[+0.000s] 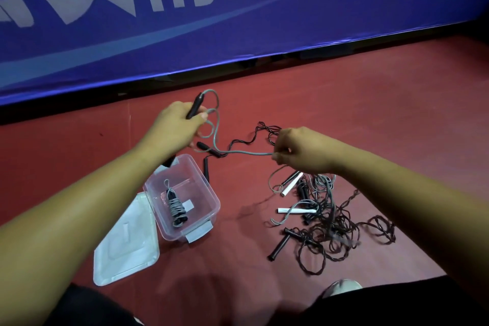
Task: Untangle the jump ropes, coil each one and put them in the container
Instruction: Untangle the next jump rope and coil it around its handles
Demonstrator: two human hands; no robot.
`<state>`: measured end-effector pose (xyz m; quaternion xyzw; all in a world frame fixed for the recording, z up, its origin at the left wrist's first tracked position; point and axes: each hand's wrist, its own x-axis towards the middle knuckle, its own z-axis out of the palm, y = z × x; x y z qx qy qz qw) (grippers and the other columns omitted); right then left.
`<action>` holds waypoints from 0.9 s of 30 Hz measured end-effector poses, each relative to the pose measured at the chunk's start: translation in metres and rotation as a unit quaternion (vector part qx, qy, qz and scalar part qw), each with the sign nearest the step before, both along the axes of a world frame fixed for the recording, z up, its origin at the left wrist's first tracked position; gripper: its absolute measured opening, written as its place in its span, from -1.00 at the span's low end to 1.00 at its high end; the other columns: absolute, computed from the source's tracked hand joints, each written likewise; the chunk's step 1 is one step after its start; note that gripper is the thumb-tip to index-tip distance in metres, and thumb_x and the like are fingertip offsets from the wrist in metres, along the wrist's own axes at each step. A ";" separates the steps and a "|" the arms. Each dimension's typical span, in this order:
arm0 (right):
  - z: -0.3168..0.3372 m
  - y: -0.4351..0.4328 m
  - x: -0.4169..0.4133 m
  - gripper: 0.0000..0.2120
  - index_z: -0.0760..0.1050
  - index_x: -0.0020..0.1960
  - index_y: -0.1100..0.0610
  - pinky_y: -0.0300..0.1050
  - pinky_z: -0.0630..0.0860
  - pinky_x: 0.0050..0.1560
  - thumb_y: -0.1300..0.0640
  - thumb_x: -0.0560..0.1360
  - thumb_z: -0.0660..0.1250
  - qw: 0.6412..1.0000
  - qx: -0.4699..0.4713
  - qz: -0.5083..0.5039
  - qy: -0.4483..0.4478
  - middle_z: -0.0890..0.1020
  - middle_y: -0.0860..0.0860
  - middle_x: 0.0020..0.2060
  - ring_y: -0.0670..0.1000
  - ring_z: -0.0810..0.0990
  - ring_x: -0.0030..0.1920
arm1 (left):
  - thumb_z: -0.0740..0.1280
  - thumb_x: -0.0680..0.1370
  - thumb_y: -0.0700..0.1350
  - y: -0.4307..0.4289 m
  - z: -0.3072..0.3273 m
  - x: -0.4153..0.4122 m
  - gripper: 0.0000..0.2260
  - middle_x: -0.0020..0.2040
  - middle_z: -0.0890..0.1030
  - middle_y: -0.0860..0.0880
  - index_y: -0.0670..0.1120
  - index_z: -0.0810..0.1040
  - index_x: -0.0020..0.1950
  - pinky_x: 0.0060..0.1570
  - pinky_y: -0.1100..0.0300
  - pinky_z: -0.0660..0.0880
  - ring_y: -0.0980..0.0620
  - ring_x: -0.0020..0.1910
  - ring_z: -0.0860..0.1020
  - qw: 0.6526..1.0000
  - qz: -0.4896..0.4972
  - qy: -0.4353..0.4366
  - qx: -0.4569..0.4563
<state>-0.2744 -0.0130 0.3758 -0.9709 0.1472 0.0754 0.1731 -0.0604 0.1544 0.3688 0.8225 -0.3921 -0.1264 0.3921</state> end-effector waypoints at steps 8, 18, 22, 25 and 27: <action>0.014 0.024 0.007 -0.83 0.61 -0.16 0.07 0.07 0.52 0.01 0.09 0.58 0.32 0.997 0.036 0.031 -0.067 0.59 0.03 -0.14 0.11 0.58 -0.10 | 0.25 0.63 -0.27 -0.004 0.023 -0.040 -0.85 -0.09 0.65 -0.10 -0.16 0.59 0.11 -0.38 0.22 0.50 0.02 -0.30 0.61 0.960 -0.047 0.248 -0.119; 0.028 0.031 0.005 -0.80 0.67 -0.12 0.11 -0.14 0.43 -0.25 0.04 0.58 0.37 0.954 0.261 -0.041 -0.145 0.66 0.07 -0.32 -0.13 0.50 -0.32 | 0.41 0.44 0.11 0.000 0.030 -0.051 -0.68 -0.42 0.47 0.02 -0.14 0.63 -0.03 -0.50 0.30 0.16 0.11 -0.49 0.25 0.944 -0.223 0.241 0.032; 0.029 0.023 0.002 -0.86 0.68 -0.12 0.12 -0.11 0.55 -0.12 0.10 0.55 0.41 0.948 0.290 -0.058 -0.118 0.70 -0.03 -0.24 -0.10 0.60 -0.26 | 0.37 0.55 -0.07 -0.001 0.033 -0.050 -0.82 -0.52 0.37 0.07 -0.14 0.56 -0.18 -0.56 0.32 0.15 0.16 -0.57 0.24 0.958 -0.183 0.221 0.012; 0.025 0.009 -0.003 -0.87 0.71 -0.12 0.07 0.22 0.55 0.09 0.03 0.47 0.45 0.946 0.290 -0.100 -0.103 0.74 0.05 -0.16 0.15 0.67 -0.09 | 0.35 0.58 -0.09 -0.001 0.033 -0.033 -0.79 -0.51 0.32 0.05 -0.13 0.53 -0.23 -0.58 0.34 0.11 0.14 -0.56 0.18 0.960 -0.106 0.258 -0.026; 0.022 0.001 -0.003 -0.86 0.71 -0.12 0.07 0.11 0.51 -0.04 0.02 0.44 0.45 0.942 0.296 -0.121 -0.102 0.73 0.11 -0.13 0.14 0.63 -0.13 | 0.34 0.59 -0.09 0.000 0.028 -0.022 -0.78 -0.52 0.31 0.06 -0.13 0.52 -0.24 -0.59 0.35 0.10 0.14 -0.55 0.17 0.960 -0.079 0.266 -0.031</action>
